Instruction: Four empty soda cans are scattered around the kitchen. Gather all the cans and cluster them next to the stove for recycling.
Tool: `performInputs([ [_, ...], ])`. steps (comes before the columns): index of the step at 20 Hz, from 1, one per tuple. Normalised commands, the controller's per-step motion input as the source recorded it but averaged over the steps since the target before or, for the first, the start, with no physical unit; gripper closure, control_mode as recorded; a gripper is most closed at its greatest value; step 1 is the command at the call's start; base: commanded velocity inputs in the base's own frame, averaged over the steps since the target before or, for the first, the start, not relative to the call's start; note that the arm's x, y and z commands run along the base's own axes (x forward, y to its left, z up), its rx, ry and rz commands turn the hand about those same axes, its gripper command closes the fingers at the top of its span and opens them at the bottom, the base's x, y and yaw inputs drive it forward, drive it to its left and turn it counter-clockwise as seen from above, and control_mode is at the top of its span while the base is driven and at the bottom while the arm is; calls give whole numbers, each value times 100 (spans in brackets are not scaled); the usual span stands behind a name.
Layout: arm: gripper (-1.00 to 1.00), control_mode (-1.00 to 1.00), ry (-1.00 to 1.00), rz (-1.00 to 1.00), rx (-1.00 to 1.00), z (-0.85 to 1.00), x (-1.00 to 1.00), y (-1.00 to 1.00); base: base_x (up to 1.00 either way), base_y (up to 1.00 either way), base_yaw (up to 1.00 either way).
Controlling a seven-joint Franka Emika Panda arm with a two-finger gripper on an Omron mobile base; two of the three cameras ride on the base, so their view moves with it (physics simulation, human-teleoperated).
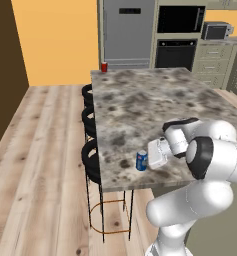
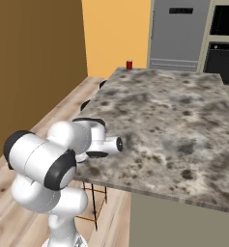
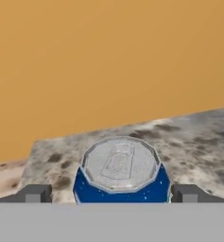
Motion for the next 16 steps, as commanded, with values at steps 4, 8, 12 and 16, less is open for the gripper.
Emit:
performInputs([
  [4, -100, -100, 2, 0, 0, 0, 0, 13, 0, 0, 0],
  [8, -100, -100, 1, 0, 0, -7, 0, 10, 0, 0, 0],
  [12, 100, -100, 0, 0, 0, -10, 0, 6, 0, 0, 0],
  [16, 100, -100, 0, 0, 0, 0, 0, 0, 0, 0, 0],
])
